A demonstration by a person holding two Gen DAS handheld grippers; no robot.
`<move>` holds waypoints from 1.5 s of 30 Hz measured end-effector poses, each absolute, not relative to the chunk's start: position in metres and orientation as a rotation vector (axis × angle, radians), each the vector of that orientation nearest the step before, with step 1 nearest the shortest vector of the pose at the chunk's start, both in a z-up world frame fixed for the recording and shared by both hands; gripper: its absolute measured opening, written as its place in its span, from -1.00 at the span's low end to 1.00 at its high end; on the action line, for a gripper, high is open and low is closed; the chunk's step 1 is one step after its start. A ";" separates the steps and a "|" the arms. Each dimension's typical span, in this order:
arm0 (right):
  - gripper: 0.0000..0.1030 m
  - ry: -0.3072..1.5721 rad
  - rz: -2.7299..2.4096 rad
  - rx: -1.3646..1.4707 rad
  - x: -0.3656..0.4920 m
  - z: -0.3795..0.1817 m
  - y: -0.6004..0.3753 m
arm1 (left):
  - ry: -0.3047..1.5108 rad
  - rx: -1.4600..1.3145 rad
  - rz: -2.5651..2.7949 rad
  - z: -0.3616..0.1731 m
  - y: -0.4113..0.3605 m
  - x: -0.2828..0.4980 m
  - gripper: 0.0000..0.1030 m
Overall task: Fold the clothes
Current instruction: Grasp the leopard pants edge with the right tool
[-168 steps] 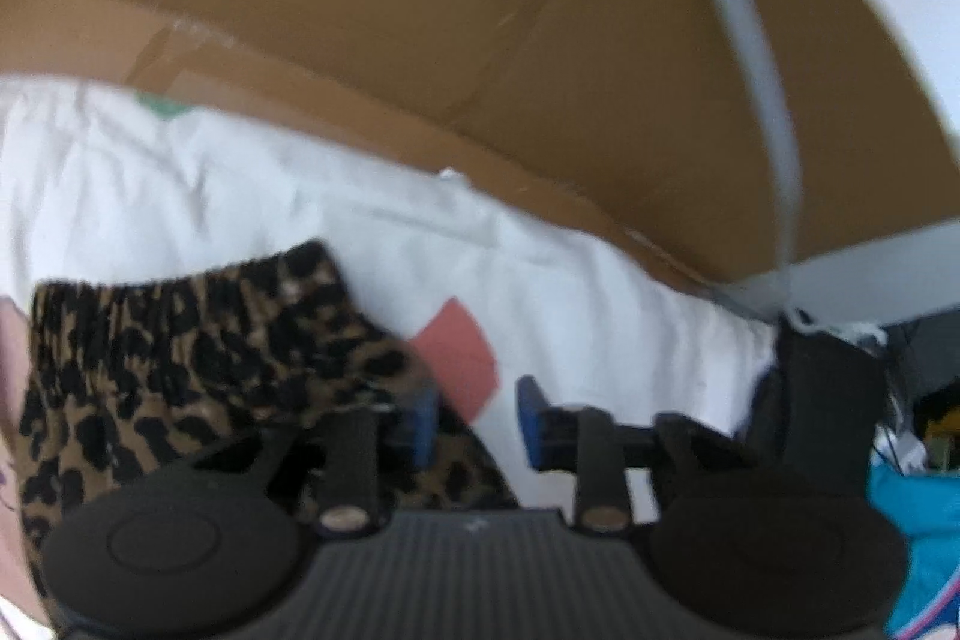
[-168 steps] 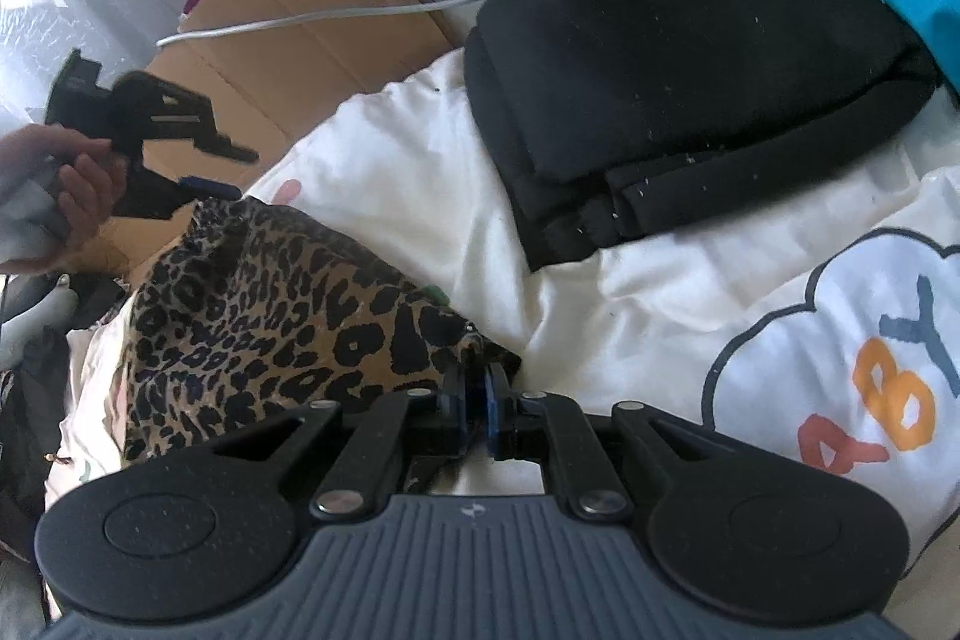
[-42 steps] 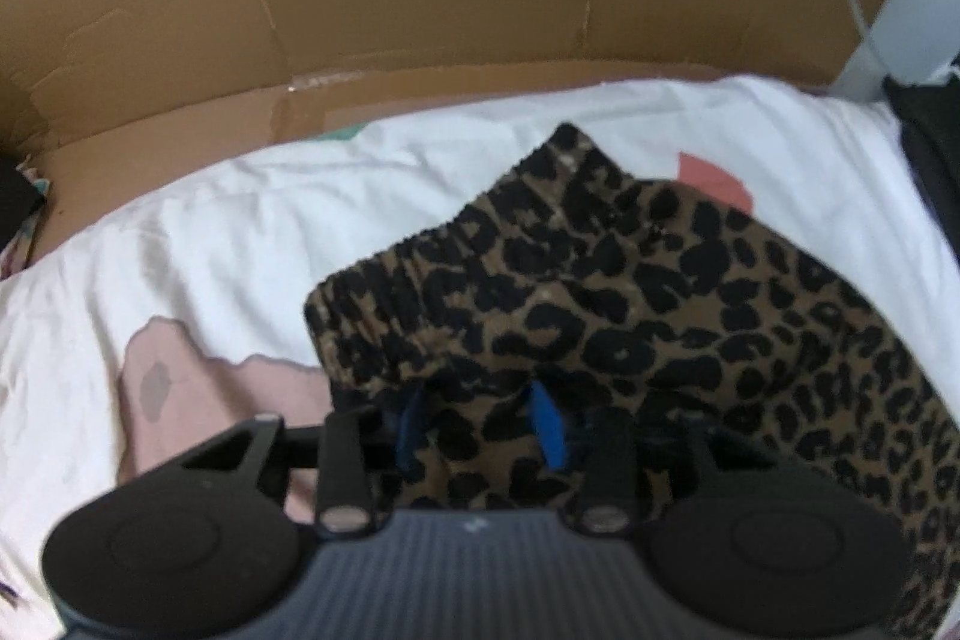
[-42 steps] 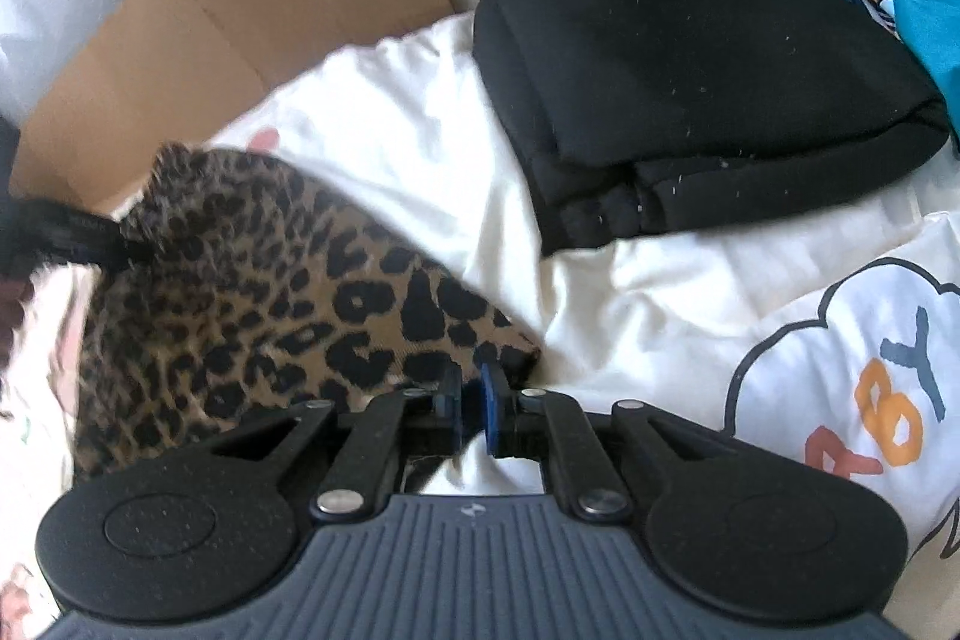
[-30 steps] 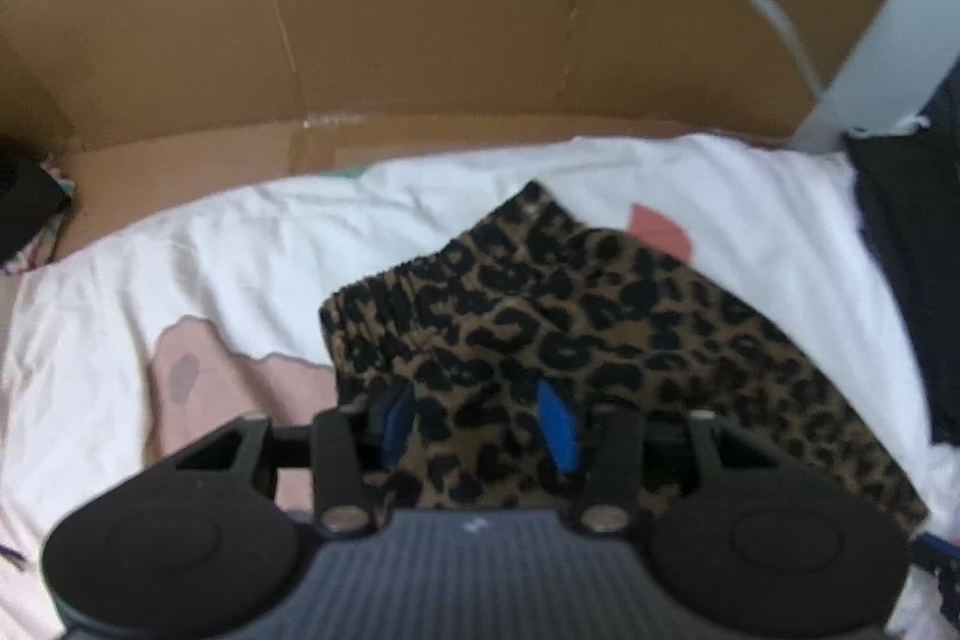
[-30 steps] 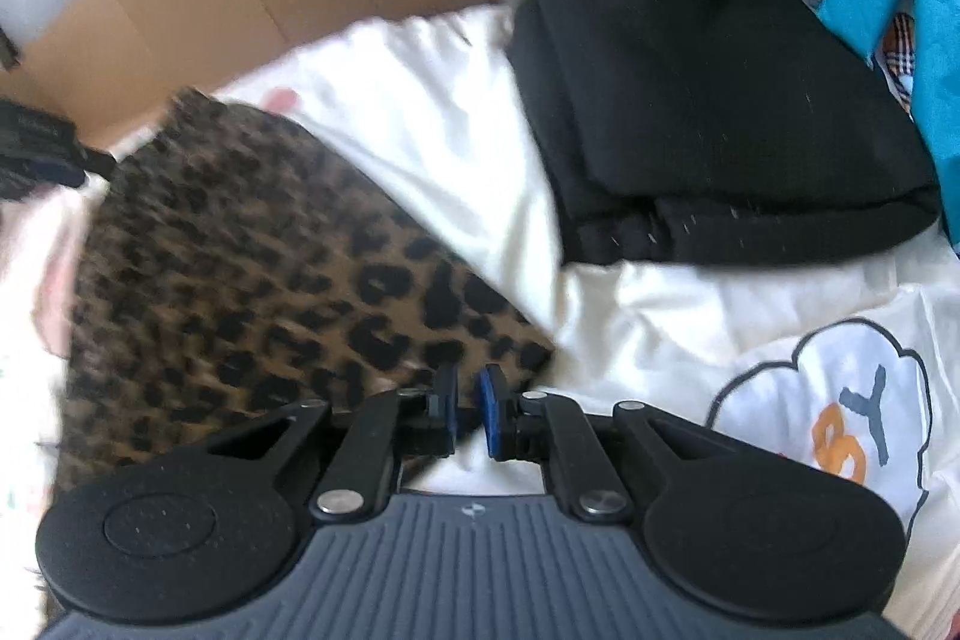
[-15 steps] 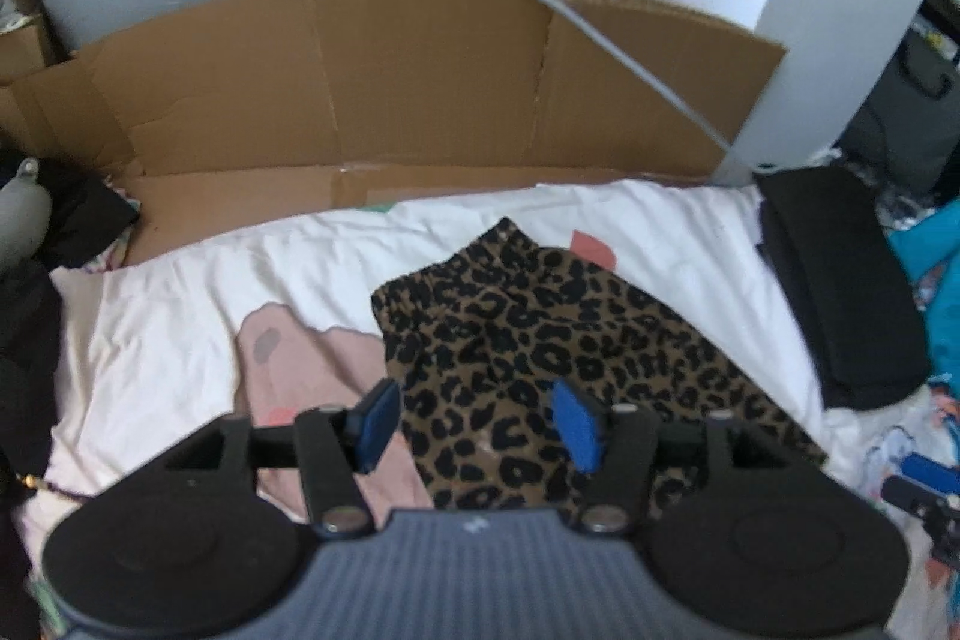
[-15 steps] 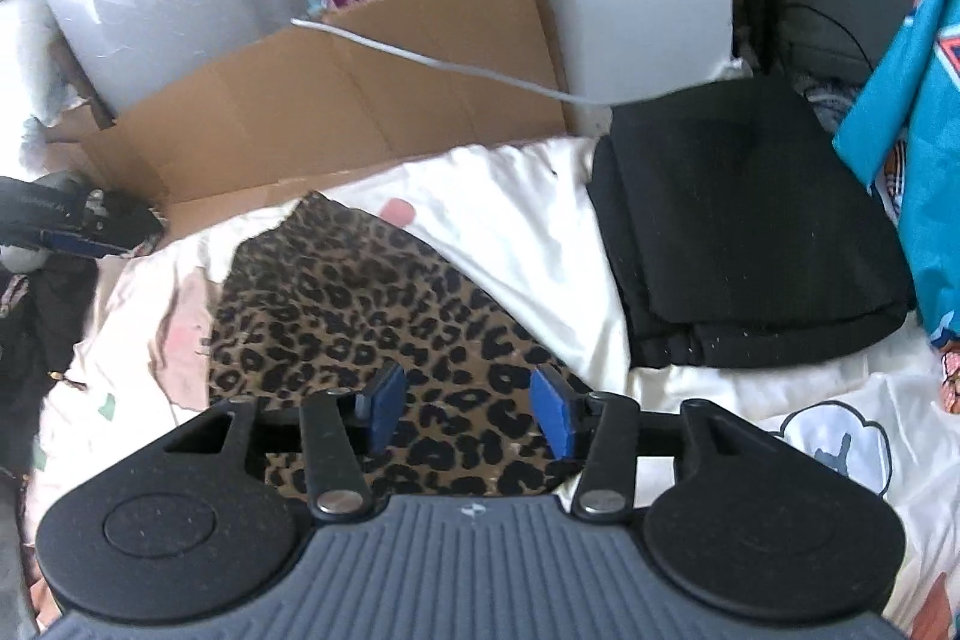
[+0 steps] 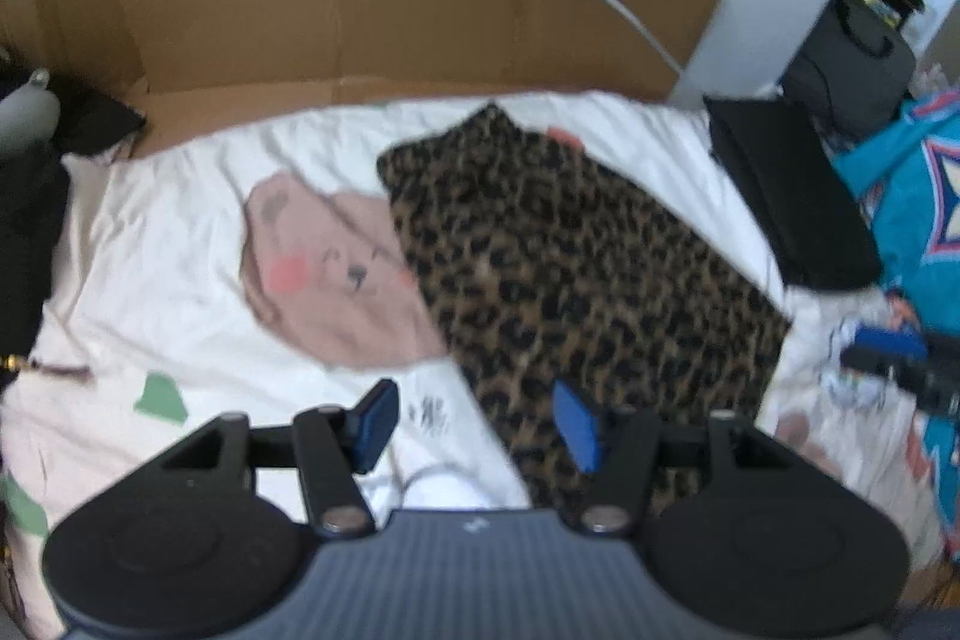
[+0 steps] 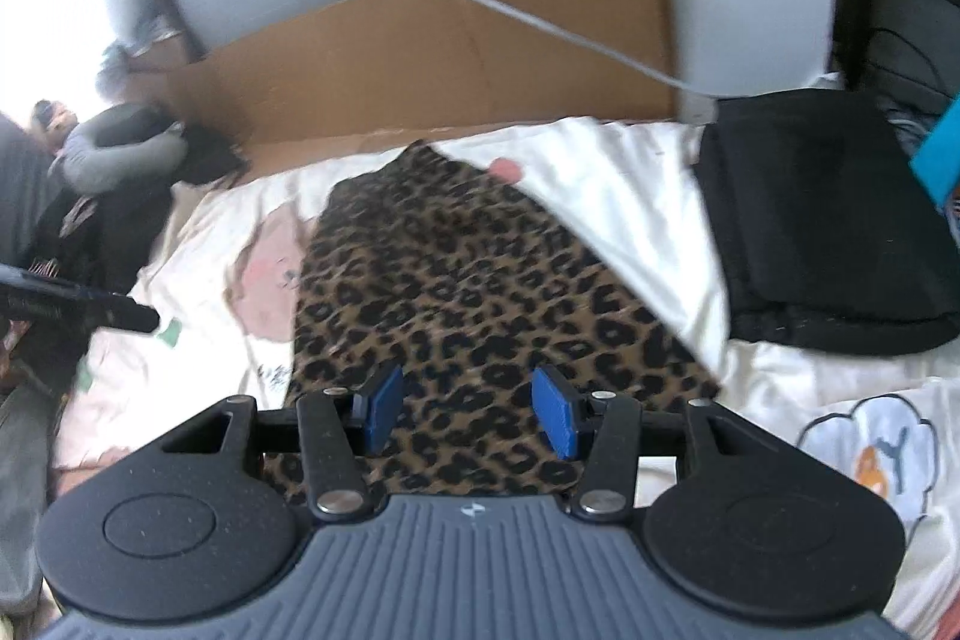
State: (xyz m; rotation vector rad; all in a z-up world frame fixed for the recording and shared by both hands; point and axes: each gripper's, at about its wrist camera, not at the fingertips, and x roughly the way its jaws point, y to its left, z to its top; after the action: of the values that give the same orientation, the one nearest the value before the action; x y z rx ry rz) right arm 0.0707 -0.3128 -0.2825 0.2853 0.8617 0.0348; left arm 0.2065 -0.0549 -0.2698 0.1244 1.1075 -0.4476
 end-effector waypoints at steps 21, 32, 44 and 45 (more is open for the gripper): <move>0.07 1.027 0.460 0.113 0.069 -0.336 -0.202 | 1.250 0.209 -0.612 -0.404 -0.035 0.112 0.10; 0.07 1.057 0.567 0.007 0.063 -0.348 -0.170 | 1.134 0.021 -0.659 -0.391 -0.034 0.130 0.09; -0.51 1.019 0.510 -0.095 0.070 -0.348 -0.166 | 1.104 -0.107 -0.704 -0.389 -0.043 0.142 0.08; -0.61 1.018 0.507 -0.090 0.069 -0.348 -0.169 | 1.107 -0.106 -0.705 -0.390 -0.043 0.141 0.08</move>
State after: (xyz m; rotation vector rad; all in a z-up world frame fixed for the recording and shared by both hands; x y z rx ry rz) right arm 0.0689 -0.1689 -0.3482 -0.0905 1.0181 0.5067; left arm 0.1414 -0.0428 -0.3896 -0.1063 1.1066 -0.7047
